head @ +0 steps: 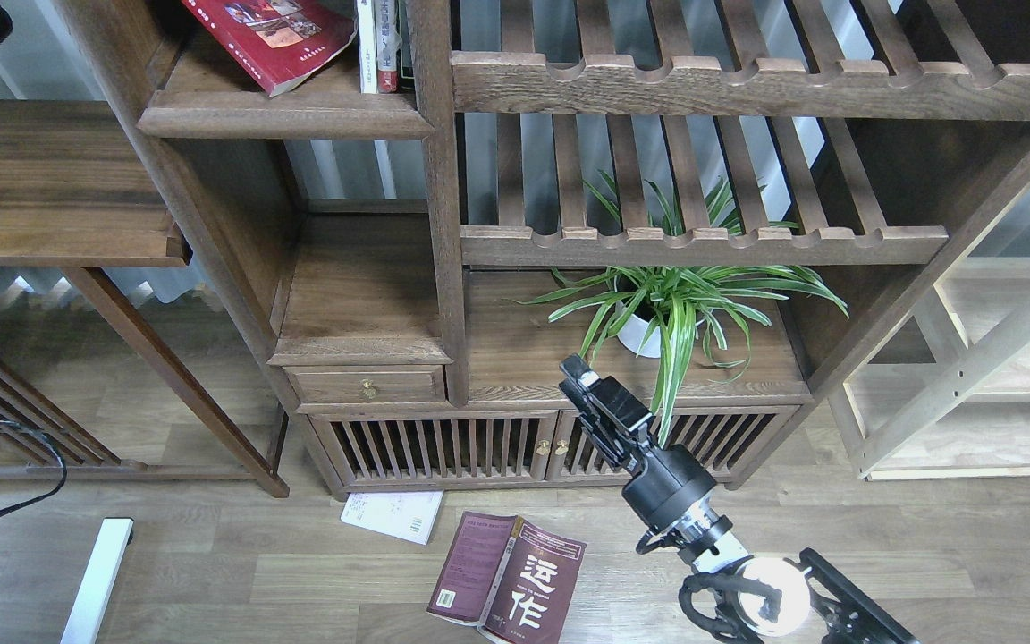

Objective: Organize books on shelf

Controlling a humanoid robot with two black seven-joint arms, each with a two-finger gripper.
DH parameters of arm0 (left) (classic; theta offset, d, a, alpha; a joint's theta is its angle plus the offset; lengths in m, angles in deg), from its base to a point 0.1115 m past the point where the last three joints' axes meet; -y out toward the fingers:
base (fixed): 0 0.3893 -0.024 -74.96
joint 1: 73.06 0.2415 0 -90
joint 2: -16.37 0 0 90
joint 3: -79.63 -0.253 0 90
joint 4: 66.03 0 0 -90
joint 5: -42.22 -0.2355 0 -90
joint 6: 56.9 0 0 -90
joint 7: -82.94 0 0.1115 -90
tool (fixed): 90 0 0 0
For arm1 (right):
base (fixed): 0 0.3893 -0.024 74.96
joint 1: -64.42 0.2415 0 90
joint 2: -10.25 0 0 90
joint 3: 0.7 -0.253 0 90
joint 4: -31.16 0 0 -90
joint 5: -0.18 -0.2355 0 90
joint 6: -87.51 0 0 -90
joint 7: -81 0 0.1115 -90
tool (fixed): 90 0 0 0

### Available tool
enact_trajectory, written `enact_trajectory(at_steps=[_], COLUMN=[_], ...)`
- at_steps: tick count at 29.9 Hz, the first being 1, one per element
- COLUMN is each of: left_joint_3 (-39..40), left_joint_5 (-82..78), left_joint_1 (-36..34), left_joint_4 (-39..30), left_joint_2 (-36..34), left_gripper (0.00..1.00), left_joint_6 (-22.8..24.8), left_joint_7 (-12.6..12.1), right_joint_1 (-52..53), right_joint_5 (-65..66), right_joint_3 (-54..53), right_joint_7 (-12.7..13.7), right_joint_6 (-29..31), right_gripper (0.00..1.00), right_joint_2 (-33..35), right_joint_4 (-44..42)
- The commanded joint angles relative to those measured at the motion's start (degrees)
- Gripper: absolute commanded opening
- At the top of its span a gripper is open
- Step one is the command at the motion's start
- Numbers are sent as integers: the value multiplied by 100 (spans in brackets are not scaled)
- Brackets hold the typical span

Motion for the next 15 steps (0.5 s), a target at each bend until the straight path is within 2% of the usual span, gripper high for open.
enact_trajectory(at_steps=[1, 5, 12, 15], left_joint_3=[-11, -81, -757, -1039], left_joint_5=[24, 646, 1649, 1878], left_joint_1=[3, 3, 65, 328], left_joint_4=[-16, -25, -43, -428], left_joint_2=[11, 73, 90, 178], left_gripper=[98, 99, 99, 99], left_joint_6=[0, 0, 0, 0], left_joint_7=[0, 0, 0, 0], right_joint_1=[77, 112, 112, 121], right_joint_5=[1, 10, 28, 28], right_joint_3=[-8, -8, -8, -8], right_joint_7=[0, 0, 0, 0], right_joint_6=[0, 0, 0, 0], right_gripper=[56, 57, 57, 57], right_joint_2=[-19, -28, -37, -28], right_joint_4=[0, 0, -9, -9])
